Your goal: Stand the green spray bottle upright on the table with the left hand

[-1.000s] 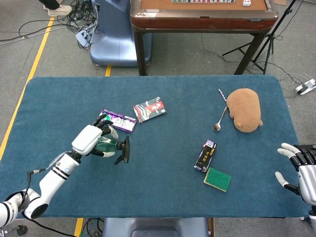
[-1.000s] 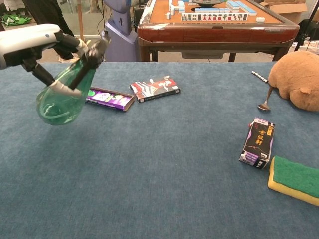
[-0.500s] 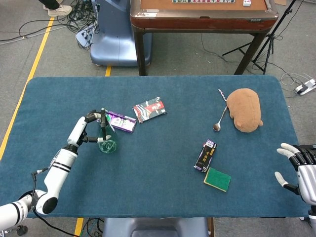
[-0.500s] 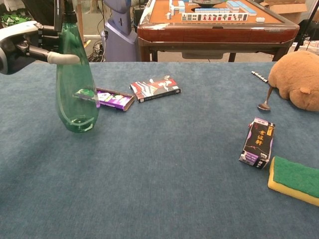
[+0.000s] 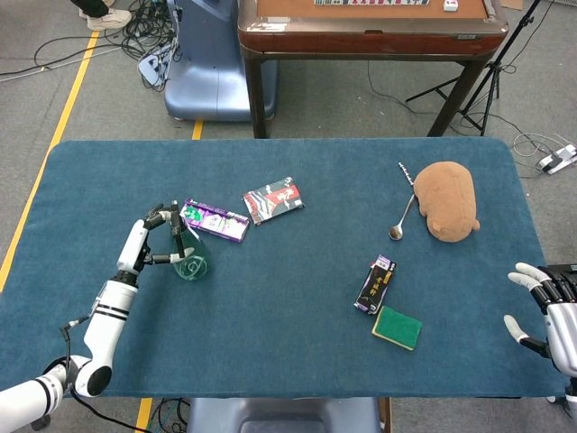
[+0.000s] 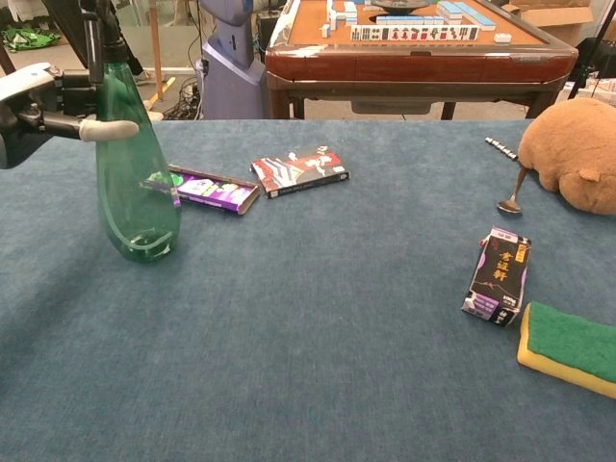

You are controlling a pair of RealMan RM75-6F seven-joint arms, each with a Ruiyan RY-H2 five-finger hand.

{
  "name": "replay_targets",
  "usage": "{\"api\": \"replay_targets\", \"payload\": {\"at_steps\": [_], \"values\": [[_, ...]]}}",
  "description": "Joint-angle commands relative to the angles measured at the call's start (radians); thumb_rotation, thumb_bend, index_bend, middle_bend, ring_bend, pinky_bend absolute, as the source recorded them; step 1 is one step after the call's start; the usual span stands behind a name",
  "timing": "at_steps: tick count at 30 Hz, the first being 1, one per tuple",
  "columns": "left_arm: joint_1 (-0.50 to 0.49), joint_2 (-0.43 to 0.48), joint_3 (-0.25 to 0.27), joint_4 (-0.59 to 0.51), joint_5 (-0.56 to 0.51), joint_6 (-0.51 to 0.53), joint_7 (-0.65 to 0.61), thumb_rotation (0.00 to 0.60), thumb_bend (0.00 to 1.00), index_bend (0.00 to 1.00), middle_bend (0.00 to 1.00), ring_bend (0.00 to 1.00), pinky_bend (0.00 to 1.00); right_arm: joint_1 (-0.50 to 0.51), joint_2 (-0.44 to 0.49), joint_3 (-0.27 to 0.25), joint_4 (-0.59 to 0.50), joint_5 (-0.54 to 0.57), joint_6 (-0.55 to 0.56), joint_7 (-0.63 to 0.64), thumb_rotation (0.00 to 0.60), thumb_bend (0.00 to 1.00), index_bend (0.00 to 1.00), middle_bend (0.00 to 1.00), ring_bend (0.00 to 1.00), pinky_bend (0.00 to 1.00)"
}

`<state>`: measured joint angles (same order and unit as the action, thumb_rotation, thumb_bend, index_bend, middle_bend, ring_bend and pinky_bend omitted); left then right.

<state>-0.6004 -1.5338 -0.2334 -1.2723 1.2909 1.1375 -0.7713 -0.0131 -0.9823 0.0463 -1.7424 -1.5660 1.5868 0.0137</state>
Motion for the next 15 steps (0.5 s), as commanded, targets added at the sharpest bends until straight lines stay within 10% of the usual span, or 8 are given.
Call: {"api": "replay_targets", "payload": {"at_steps": [1,7,15], "values": [[0.011,0.000,0.005,0.001,0.006,0.004,0.007,0.600,0.22,0.42,0.42,0.16,0.00,0.000,-0.001,0.000,0.002,0.001,-0.001,0.002,0.600,0.25,0.29,0.23,0.15,0.18],[0.026,0.011,0.018,-0.005,0.024,0.002,0.020,0.600,0.22,0.20,0.10,0.01,0.00,-0.001,-0.004,0.001,0.007,0.001,0.002,0.006,0.600,0.25,0.29,0.23,0.15,0.18],[0.042,0.021,0.012,-0.011,0.027,0.001,0.018,0.600,0.22,0.03,0.00,0.00,0.00,-0.003,-0.005,0.001,0.008,0.001,0.004,0.008,0.600,0.25,0.29,0.23,0.15,0.18]]}}
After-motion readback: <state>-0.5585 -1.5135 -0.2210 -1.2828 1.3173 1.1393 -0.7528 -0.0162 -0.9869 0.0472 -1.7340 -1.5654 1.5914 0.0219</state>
